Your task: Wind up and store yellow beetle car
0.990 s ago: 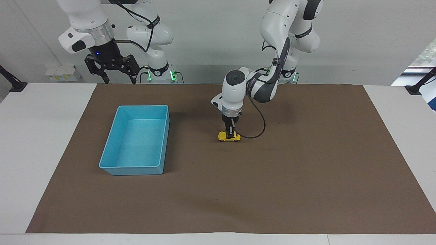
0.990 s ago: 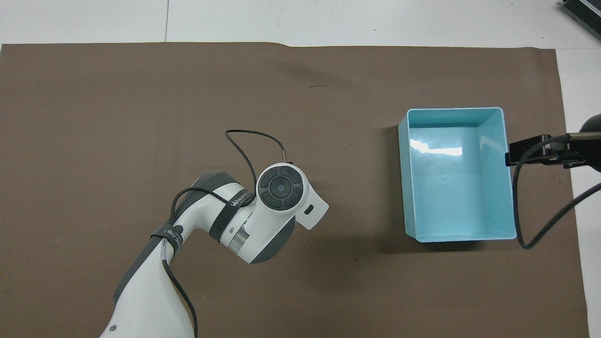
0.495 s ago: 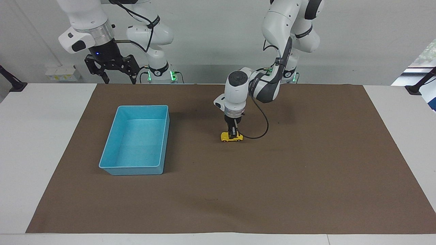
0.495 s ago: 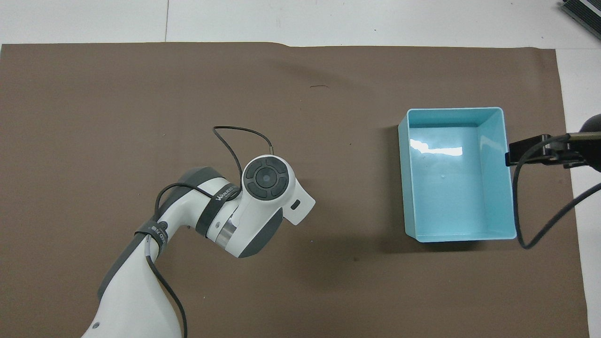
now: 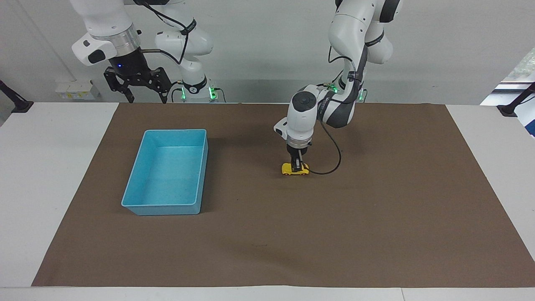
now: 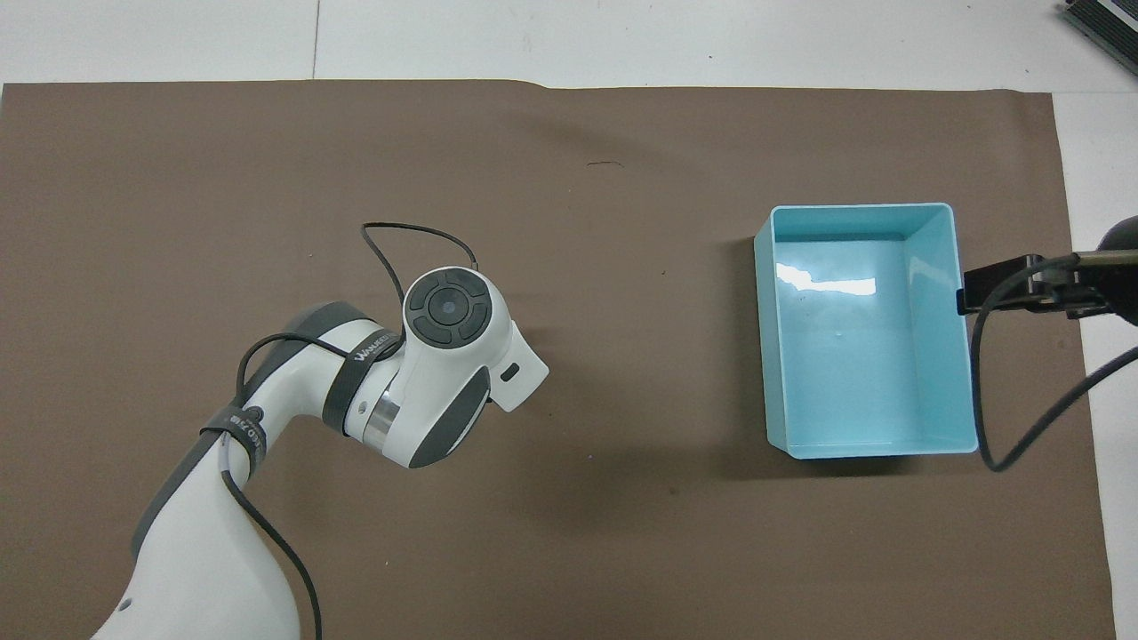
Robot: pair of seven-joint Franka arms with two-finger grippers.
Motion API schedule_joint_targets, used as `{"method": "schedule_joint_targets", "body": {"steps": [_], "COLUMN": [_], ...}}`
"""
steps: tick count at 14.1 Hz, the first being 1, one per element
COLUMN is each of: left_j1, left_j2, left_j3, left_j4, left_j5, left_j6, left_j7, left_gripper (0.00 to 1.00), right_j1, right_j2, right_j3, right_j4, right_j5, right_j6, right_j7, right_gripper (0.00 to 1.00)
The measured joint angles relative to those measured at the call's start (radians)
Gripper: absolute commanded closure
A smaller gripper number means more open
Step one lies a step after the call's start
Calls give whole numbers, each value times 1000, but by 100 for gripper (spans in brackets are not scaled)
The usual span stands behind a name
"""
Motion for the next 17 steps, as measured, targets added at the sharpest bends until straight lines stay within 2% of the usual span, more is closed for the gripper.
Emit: {"method": "schedule_joint_targets", "body": {"steps": [13, 14, 15, 16, 17], "left_j1": [160, 166, 170, 173, 173], "left_j2": [-18, -19, -19, -20, -20], "left_j3": [1, 1, 1, 2, 4], "left_j4": [-13, -13, -13, -12, -9], "left_j5": [0, 0, 0, 0, 2], "left_j6": [-62, -64, -66, -72, -90], "left_j7": [189, 195, 198, 200, 201], "left_gripper": [100, 94, 40, 1, 0], "right_j1": [0, 0, 0, 0, 0], "right_j2": [0, 0, 0, 0, 0], "right_j3": [0, 0, 0, 0, 0], "right_j4": [0, 0, 0, 0, 0], "right_j5": [0, 0, 0, 0, 0], "right_j6": [0, 0, 0, 0, 0], "right_j7": [0, 0, 0, 0, 0], "right_gripper": [0, 0, 0, 0, 0]}}
